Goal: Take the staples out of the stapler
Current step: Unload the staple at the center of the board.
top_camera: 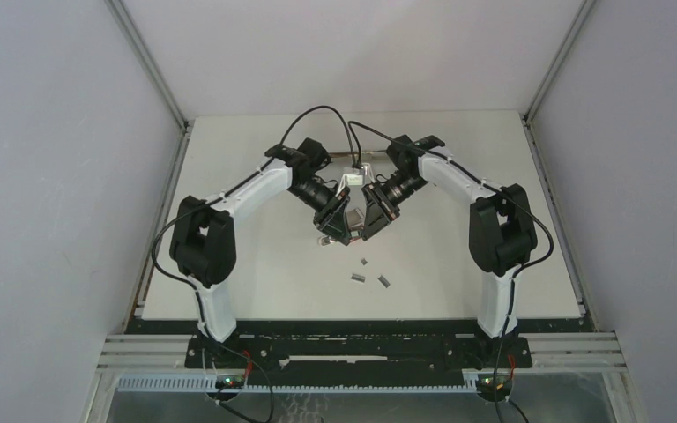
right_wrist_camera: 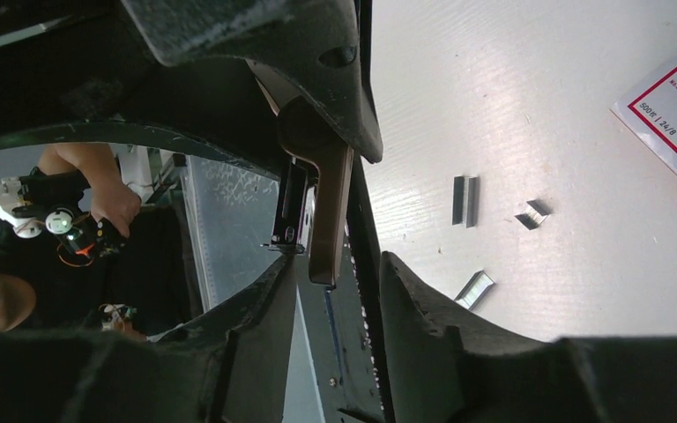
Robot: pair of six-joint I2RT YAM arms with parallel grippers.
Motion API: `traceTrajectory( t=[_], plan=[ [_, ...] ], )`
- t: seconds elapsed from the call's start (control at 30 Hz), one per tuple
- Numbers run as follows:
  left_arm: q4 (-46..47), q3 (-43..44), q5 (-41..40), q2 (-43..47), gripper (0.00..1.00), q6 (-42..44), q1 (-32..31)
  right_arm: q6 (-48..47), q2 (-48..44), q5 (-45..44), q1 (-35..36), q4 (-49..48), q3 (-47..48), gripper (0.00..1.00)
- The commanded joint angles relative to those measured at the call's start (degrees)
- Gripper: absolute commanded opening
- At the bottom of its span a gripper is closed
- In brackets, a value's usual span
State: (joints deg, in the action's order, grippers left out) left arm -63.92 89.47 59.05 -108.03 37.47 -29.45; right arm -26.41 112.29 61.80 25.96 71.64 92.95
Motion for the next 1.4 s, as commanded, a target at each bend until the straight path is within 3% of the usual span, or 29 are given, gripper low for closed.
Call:
traceTrajectory(
  t=[0.0, 0.47, 0.73, 1.37],
  plan=[
    [4.60, -0.71, -1.55, 2.65, 0.34, -4.61, 2.62, -2.54, -1.26, 1.44, -0.44, 0.27, 2.06, 0.40],
    [16.69, -11.22, -22.35, 8.82, 0.28, -11.90, 3.44, 0.70, -1.74, -1.40, -5.40, -2.16, 1.79, 0.46],
    [22.05, -16.95, -41.46, 12.84, 0.28, -14.30, 2.13, 3.61, -3.58, -4.80, -6.97, -5.29, 0.84, 0.46],
    [47.05, -35.36, -76.77, 16.40, 0.24, -15.14, -15.43, 5.41, -5.67, -5.28, -9.87, -7.57, -0.46, 0.46]
  ],
)
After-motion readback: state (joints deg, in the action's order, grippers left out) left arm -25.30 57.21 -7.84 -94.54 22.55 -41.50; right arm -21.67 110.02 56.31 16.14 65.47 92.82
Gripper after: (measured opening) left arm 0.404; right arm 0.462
